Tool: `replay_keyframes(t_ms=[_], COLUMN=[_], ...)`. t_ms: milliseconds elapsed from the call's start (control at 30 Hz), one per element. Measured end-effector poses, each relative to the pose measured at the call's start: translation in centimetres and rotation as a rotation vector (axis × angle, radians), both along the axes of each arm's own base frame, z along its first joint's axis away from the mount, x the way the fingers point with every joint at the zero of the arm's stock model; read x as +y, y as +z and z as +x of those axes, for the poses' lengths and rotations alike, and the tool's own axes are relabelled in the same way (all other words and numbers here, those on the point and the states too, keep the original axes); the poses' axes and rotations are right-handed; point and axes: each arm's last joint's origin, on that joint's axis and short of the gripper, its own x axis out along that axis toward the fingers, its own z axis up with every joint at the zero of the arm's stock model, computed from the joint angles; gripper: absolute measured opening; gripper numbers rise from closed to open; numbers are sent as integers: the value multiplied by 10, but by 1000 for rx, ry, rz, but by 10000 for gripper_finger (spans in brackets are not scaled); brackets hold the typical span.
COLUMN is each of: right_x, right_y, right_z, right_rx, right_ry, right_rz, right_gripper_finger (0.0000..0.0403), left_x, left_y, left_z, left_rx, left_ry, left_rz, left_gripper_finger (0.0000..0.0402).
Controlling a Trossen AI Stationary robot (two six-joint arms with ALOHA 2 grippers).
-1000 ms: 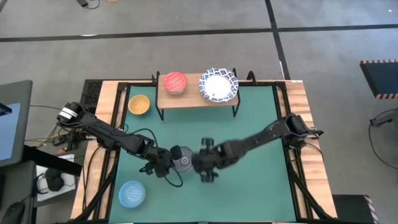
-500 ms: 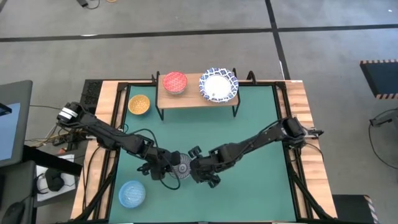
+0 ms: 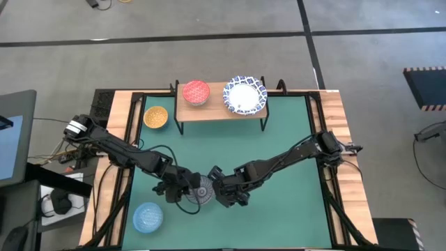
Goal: Place and stack bowls onto a shelf
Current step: Stack the patterned blue bowl on top of the red bowl on the shelf
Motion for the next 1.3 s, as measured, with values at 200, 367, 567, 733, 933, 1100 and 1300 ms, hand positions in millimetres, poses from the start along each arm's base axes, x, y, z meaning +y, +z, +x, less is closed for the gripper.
replay_keyframes(t_ms=[200, 367, 567, 733, 933, 1100, 1300], right_x=[0, -2, -5, -11, -31, -40, -52], right_y=[1, -11, -21, -17, -13, -11, -5], right_z=[7, 14, 17, 20, 25, 30, 39], right_rx=[-60, -59, -34, -34, -18, -38, -117], right_ry=[116, 150, 123, -161, -615, -842, -1045], right_rz=[-29, -29, -22, 165, 452, 626, 803], right_gripper_finger=[185, 185, 185, 185, 180, 174, 174], left_x=[0, 2, 6, 6, 6, 9, 22], left_y=[-4, -7, -11, -11, -9, 6, 37], left_z=[-7, -12, -11, -10, -10, -17, -47], left_rx=[38, 53, 85, 141, 194, 219, 291], left_ry=[-97, -184, -187, -16, 190, 425, 818], left_rz=[95, 189, 179, 81, -16, -137, -318], left_gripper_finger=[8, 8, 8, 28, 93, 156, 217])
